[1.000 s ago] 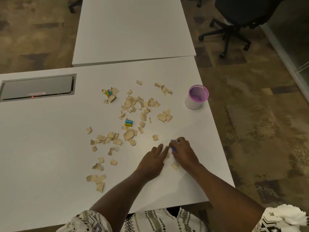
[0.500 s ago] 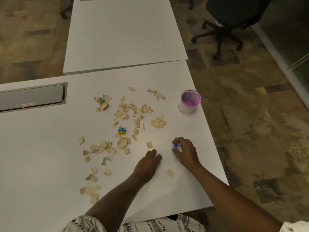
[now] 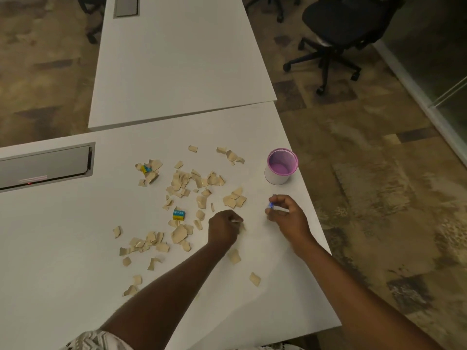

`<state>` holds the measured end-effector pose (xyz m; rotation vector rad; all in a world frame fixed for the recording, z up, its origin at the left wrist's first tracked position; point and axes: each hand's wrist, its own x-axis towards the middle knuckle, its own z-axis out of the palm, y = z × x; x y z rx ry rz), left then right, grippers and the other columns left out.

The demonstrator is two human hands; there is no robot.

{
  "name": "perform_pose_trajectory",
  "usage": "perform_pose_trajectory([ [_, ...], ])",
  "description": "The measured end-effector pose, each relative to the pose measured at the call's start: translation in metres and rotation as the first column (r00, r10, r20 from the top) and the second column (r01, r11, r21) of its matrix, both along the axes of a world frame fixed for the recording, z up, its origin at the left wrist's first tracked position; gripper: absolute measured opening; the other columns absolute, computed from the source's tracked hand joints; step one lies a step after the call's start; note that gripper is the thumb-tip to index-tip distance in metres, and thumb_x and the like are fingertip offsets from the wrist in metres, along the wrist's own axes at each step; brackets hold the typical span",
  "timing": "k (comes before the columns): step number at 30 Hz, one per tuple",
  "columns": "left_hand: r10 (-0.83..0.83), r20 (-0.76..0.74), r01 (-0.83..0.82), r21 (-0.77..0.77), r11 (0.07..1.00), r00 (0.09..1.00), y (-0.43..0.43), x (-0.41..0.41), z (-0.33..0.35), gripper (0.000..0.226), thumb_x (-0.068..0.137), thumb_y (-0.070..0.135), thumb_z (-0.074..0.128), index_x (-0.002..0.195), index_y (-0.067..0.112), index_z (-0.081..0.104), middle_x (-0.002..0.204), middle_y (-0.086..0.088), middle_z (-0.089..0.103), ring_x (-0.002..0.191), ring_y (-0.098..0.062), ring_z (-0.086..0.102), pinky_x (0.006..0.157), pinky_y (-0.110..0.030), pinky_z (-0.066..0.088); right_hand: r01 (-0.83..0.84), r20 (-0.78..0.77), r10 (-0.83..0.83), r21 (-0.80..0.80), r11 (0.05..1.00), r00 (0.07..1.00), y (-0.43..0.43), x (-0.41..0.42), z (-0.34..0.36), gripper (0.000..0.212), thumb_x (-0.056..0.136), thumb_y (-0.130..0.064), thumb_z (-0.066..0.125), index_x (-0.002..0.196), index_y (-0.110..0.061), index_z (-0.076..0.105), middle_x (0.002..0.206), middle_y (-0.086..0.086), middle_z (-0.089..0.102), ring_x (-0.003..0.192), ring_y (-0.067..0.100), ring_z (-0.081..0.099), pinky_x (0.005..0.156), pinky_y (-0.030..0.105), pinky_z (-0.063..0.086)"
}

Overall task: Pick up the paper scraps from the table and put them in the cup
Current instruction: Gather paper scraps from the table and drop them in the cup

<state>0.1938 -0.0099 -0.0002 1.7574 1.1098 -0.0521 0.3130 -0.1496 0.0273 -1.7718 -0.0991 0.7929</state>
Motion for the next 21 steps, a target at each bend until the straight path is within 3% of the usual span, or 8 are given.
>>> perform_pose_trajectory([
  [6,0.076,0.158,-0.071,-0.037,0.997,0.985,0.017,0.080,0.042,0.027,0.085,-0.003,0.057,0.085,0.014,0.078,0.079,-0.002,0.075,0.071,-0.017,0.072,0.068,-0.030,0.060,0.215,-0.160,-0.178,0.254,0.943,0.971,0.025,0.050,0.031,0.024,0.089,0.003,0.067,0.100,-0.018,0.064,0.107,0.010,0.063,0.089,0.018,0.064,0.079,0.026,0.059],
  [8,0.086,0.190,-0.085,-0.011,0.996,0.978,0.022,0.109,0.054,0.023,0.084,-0.001,0.060,0.084,0.014,0.078,0.081,-0.003,0.076,0.076,-0.021,0.073,0.073,-0.033,0.061,0.265,-0.196,-0.216,0.278,0.923,0.956,0.032,0.069,0.041,0.024,0.089,0.005,0.065,0.097,-0.018,0.062,0.104,0.010,0.062,0.086,0.019,0.063,0.078,0.025,0.060],
  [10,0.055,0.202,-0.065,0.043,0.997,0.978,0.025,0.136,0.064,0.018,0.084,0.003,0.063,0.086,0.013,0.078,0.085,-0.007,0.076,0.082,-0.025,0.073,0.078,-0.036,0.061,0.299,-0.230,-0.244,0.245,0.922,0.942,0.038,0.086,0.048,0.024,0.089,0.005,0.065,0.095,-0.018,0.062,0.105,0.011,0.064,0.083,0.020,0.065,0.077,0.027,0.060],
  [14,-0.024,0.167,0.001,0.136,0.991,0.986,0.025,0.178,0.074,0.015,0.084,0.000,0.065,0.087,0.009,0.077,0.091,-0.010,0.075,0.089,-0.026,0.070,0.082,-0.037,0.061,0.266,-0.265,-0.231,0.101,0.959,0.936,0.050,0.114,0.054,0.021,0.089,-0.001,0.067,0.098,-0.018,0.063,0.104,0.009,0.069,0.087,0.022,0.070,0.060,0.023,0.059],
  [17,-0.049,0.106,0.035,0.129,0.991,0.993,0.025,0.195,0.075,0.014,0.083,0.000,0.066,0.086,0.009,0.077,0.094,-0.011,0.075,0.092,-0.028,0.070,0.084,-0.037,0.060,0.241,-0.303,-0.222,0.026,0.970,0.927,0.059,0.127,0.054,0.020,0.091,0.003,0.063,0.097,-0.016,0.064,0.106,0.009,0.069,0.089,0.021,0.069,0.063,0.025,0.061],
  [21,-0.149,-0.013,0.150,0.129,0.980,0.989,0.026,0.205,0.072,0.017,0.087,-0.001,0.066,0.101,0.001,0.075,0.104,-0.016,0.073,0.097,-0.032,0.070,0.089,-0.039,0.059,0.207,-0.382,-0.200,-0.021,0.978,0.903,0.066,0.137,0.048,0.020,0.092,0.002,0.059,0.109,-0.003,0.069,0.108,0.017,0.067,0.082,0.026,0.070,0.073,0.035,0.062],
])
